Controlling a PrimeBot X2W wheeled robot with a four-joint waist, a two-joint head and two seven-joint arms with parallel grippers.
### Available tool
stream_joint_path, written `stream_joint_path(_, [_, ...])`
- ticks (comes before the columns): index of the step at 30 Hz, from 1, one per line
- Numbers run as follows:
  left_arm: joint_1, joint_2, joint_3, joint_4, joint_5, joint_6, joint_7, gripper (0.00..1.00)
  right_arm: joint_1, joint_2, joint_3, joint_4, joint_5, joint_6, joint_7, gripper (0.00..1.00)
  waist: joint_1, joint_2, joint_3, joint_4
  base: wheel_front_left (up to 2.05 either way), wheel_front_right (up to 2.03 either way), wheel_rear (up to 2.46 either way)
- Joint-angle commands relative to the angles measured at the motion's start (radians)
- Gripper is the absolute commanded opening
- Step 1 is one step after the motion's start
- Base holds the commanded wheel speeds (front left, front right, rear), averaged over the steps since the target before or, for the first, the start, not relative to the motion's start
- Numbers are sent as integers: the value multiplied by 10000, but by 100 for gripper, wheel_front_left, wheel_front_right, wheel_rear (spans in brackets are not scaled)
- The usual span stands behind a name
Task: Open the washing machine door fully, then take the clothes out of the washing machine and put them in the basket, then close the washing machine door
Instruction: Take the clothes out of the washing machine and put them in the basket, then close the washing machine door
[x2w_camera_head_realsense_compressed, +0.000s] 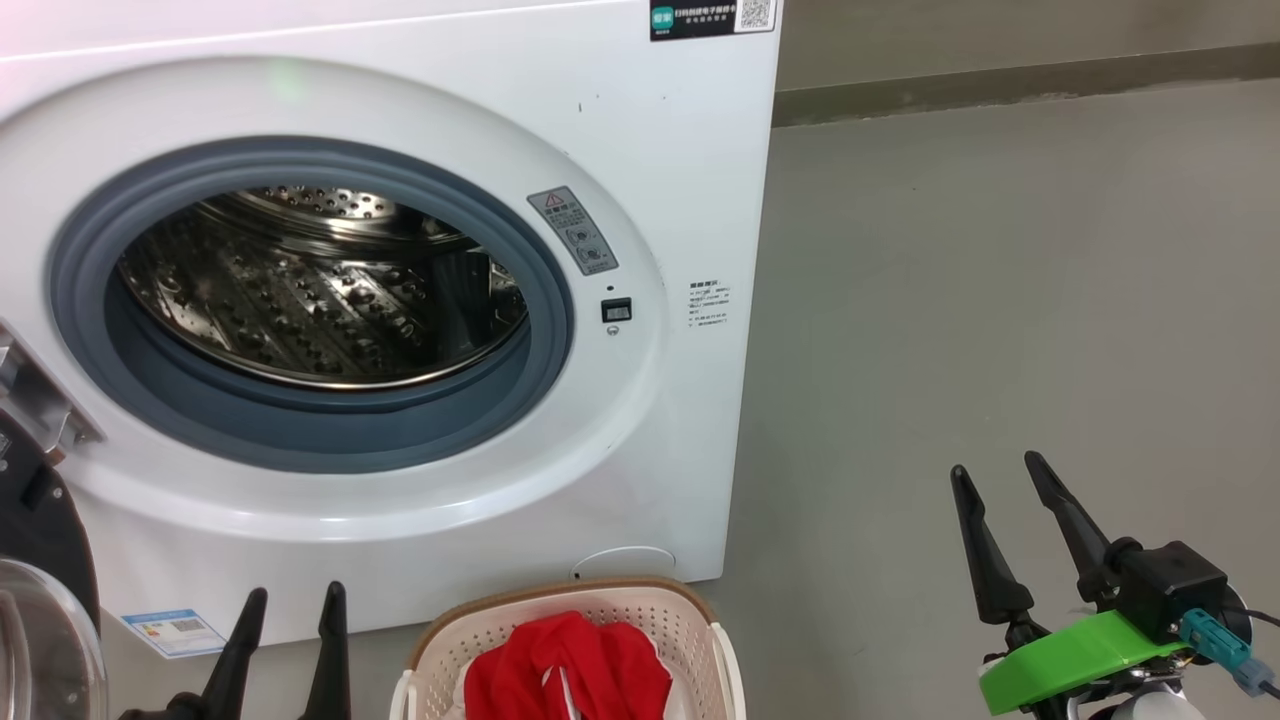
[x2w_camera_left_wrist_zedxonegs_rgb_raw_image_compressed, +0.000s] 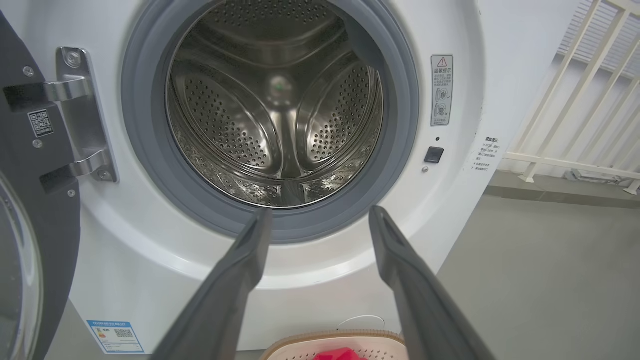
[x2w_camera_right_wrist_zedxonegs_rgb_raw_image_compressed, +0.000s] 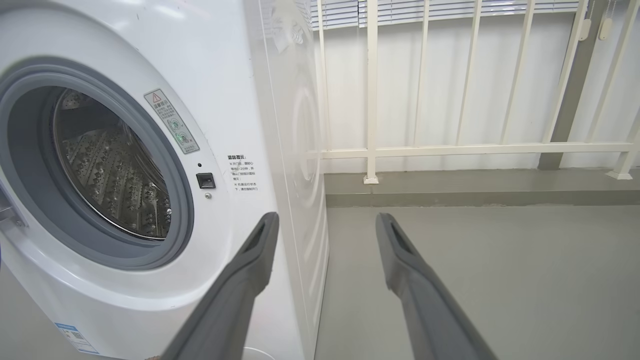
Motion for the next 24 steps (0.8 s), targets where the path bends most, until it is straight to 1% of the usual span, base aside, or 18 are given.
stream_joint_path(1, [-89, 85, 372, -379, 141, -14, -120, 100, -93, -131, 233, -346, 22, 33, -63, 100, 0, -1, -19, -7, 0, 0, 0])
stream_joint_path(18, [44, 80, 410, -476, 387, -38, -120, 100, 36, -130, 242, -449, -41, 33, -63, 100, 0, -1, -29, -7, 0, 0, 0])
stream_joint_path(24, [29, 39, 470, -545, 542, 24, -120, 100, 98, -122, 154, -403, -68, 33, -63, 100, 0, -1, -27, 8, -16, 16, 0])
